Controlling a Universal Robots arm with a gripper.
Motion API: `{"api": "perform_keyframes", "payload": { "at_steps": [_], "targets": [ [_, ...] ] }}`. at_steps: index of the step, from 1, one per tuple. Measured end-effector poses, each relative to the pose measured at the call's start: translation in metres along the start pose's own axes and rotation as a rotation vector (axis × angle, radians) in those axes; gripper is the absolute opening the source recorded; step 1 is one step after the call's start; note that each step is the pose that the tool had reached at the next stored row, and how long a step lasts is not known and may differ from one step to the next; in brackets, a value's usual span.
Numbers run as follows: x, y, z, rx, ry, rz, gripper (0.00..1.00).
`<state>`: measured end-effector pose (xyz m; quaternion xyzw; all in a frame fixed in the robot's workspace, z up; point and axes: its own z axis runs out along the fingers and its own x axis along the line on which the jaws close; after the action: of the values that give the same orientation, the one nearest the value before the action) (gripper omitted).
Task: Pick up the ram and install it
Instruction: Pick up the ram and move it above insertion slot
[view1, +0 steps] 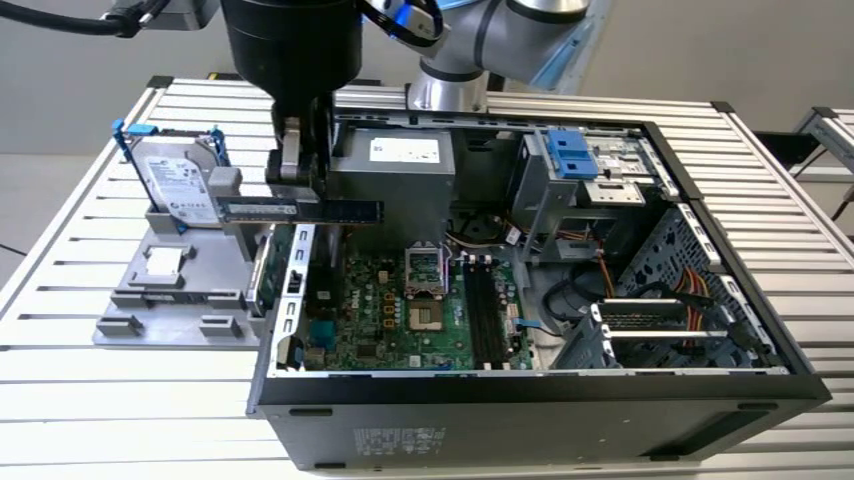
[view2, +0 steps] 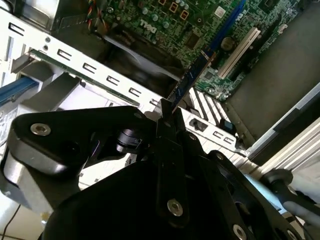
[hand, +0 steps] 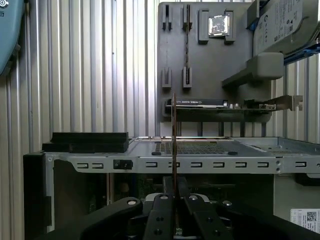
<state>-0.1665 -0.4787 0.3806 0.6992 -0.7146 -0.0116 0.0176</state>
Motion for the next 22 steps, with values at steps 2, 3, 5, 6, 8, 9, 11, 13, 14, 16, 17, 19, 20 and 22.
{"api": "perform_keyframes", "payload": {
  "at_steps": [2, 3, 5, 6, 8, 9, 11, 13, 14, 16, 17, 19, 20, 22],
  "targets": [
    [-0.0001, -0.0036, -0.0002, -0.0001, 0.0001, 0.0, 0.0],
    [-0.0001, -0.0054, -0.0004, -0.0001, 0.0, 0.0, 0.0],
    [-0.0002, -0.009, -0.0005, -0.0001, 0.0, 0.0, 0.0],
    [-0.0002, -0.0106, -0.0006, -0.0001, 0.0, 0.0, 0.0],
    [-0.0003, -0.0139, -0.0009, -0.0001, 0.0, 0.0, 0.0],
    [-0.0003, -0.0155, -0.0009, -0.0001, 0.0, 0.0, 0.0],
    [-0.0004, -0.0186, -0.0012, -0.0001, 0.0001, 0.0, 0.0],
    [-0.0005, -0.0216, -0.0014, -0.0001, 0.0001, 0.0, 0.0],
    [-0.0005, -0.023, -0.0014, -0.0001, 0.0, 0.0, 0.0],
    [-0.0005, -0.0256, -0.0016, -0.0001, 0.0001, 0.0, 0.0],
    [-0.0006, -0.0269, -0.0017, -0.0001, 0.0, 0.0, 0.0],
    [-0.0006, -0.0293, -0.0019, -0.0001, 0.0001, 0.0, 0.0],
    [-0.0006, -0.0305, -0.0019, -0.0001, 0.0001, 0.0, 0.0],
    [-0.0007, -0.0328, -0.0021, -0.0001, 0.0, 0.0, 0.0]
  ]
}}
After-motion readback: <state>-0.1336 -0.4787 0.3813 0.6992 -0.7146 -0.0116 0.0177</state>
